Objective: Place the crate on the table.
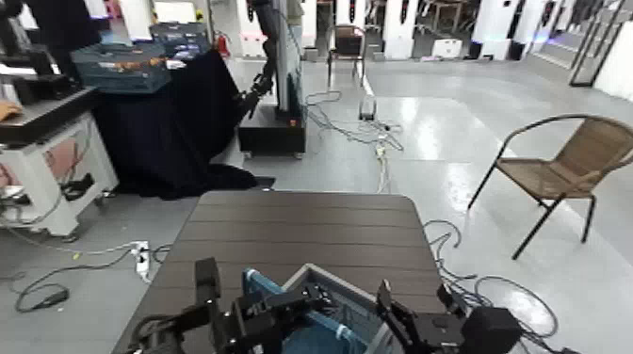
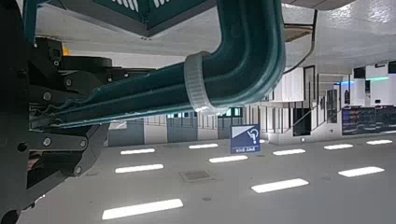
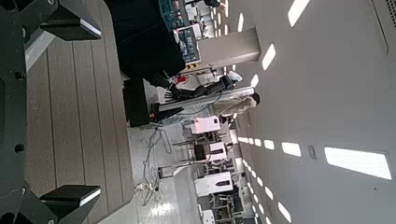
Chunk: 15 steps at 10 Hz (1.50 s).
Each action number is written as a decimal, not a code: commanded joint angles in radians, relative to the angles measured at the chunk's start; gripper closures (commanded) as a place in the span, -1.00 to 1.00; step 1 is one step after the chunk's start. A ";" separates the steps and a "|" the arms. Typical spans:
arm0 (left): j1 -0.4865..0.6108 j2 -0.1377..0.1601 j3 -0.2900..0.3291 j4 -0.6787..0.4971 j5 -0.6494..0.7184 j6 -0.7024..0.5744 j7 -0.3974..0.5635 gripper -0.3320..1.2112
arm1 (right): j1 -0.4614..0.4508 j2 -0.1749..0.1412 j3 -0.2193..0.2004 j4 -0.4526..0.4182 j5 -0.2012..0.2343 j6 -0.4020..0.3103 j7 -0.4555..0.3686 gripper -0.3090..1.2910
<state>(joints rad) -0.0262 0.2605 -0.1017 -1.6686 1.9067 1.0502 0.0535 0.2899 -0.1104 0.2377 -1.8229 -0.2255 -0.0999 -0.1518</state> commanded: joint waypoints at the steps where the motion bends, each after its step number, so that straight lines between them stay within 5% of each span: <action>1: -0.008 0.003 -0.007 0.007 0.000 0.001 -0.004 0.98 | -0.001 0.000 0.002 0.004 0.000 -0.004 0.000 -0.44; 7: -0.107 0.005 -0.059 0.104 -0.002 0.031 -0.032 0.98 | -0.003 -0.002 0.003 0.011 -0.002 -0.009 0.000 -0.44; 10: -0.225 0.029 -0.116 0.213 -0.080 0.057 -0.135 0.98 | -0.005 0.000 0.006 0.014 -0.005 -0.012 0.000 -0.44; 15: -0.380 0.005 -0.181 0.386 -0.219 0.025 -0.300 0.98 | -0.009 0.000 0.014 0.017 -0.009 -0.015 0.000 -0.44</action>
<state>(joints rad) -0.3917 0.2675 -0.2696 -1.3025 1.6951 1.0833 -0.2464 0.2812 -0.1104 0.2508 -1.8055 -0.2340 -0.1146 -0.1518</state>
